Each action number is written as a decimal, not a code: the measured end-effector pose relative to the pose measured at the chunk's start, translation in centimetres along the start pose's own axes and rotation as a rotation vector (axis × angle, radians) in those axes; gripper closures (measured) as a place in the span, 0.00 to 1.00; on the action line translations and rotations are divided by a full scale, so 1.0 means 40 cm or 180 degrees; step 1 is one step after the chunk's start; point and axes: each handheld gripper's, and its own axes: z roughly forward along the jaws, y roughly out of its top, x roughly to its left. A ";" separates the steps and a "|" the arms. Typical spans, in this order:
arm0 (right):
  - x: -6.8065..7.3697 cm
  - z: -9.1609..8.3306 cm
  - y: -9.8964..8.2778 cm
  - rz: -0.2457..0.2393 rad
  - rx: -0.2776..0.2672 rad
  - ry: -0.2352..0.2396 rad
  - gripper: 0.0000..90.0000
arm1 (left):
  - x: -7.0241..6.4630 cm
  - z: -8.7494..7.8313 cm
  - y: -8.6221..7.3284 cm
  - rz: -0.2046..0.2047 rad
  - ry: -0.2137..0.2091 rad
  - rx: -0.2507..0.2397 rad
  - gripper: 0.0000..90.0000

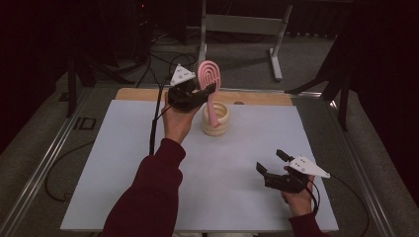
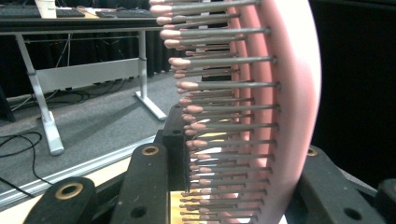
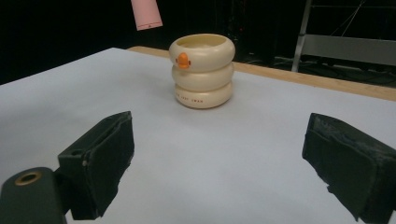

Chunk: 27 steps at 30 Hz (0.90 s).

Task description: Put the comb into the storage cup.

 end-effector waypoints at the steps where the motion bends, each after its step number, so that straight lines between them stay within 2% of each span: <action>1: 0.000 0.000 0.000 0.0002 0.0000 -0.0001 0.10 | 0.001 0.001 0.002 0.0006 0.0002 0.0001 0.72; 10: -0.001 -0.001 0.000 0.0017 -0.0008 -0.0003 0.10 | 0.017 0.010 0.011 0.0031 0.0075 -0.0007 0.72; 27: -0.006 -0.006 0.003 0.0041 -0.0048 -0.0017 0.10 | 0.052 0.022 0.007 -0.0087 0.0175 -0.0120 0.72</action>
